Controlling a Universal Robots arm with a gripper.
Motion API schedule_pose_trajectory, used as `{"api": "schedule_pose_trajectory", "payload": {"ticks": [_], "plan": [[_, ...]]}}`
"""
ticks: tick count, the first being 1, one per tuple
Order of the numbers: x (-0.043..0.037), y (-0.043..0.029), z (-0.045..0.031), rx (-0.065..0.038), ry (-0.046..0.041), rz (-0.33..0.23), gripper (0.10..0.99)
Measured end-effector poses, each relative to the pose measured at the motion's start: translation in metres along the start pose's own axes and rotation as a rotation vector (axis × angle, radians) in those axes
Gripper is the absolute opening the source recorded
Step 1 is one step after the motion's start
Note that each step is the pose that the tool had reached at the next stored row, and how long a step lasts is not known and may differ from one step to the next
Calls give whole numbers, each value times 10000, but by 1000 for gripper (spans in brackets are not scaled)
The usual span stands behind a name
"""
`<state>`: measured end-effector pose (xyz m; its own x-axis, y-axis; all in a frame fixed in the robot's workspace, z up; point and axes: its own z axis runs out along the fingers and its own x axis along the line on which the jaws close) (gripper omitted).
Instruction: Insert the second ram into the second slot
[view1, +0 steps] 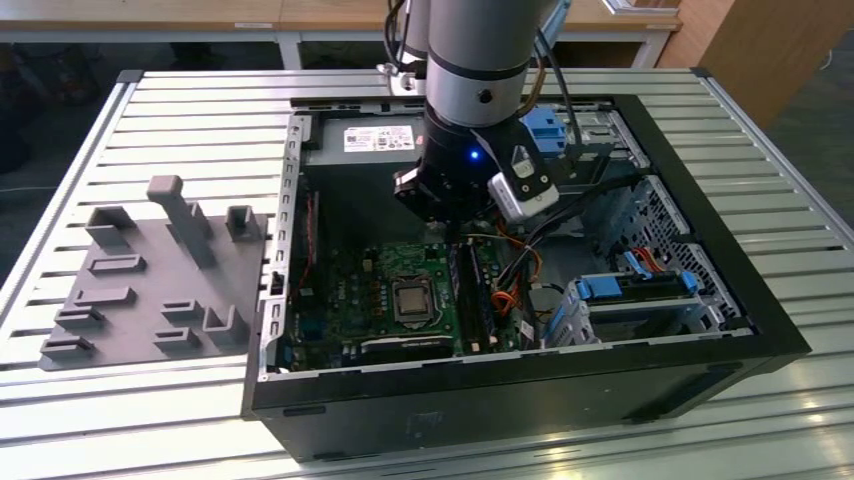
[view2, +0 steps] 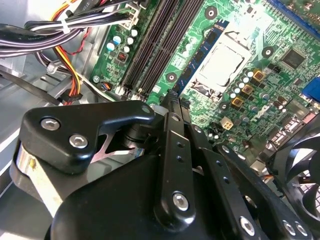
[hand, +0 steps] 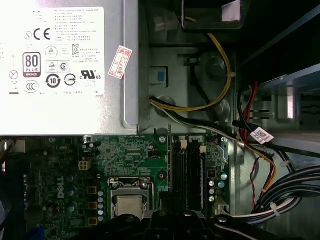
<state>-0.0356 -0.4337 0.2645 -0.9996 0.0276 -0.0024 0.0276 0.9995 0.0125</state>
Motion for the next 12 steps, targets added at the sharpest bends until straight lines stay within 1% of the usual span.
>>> {"api": "schedule_pose_trajectory", "payload": {"ticks": [5, 9, 12], "plan": [[0, -29, 3, 0, 18, 18, 118], [-1, -30, 4, 0, 19, 24, 118], [-2, -60, 5, -1, 19, 24, 118]]}}
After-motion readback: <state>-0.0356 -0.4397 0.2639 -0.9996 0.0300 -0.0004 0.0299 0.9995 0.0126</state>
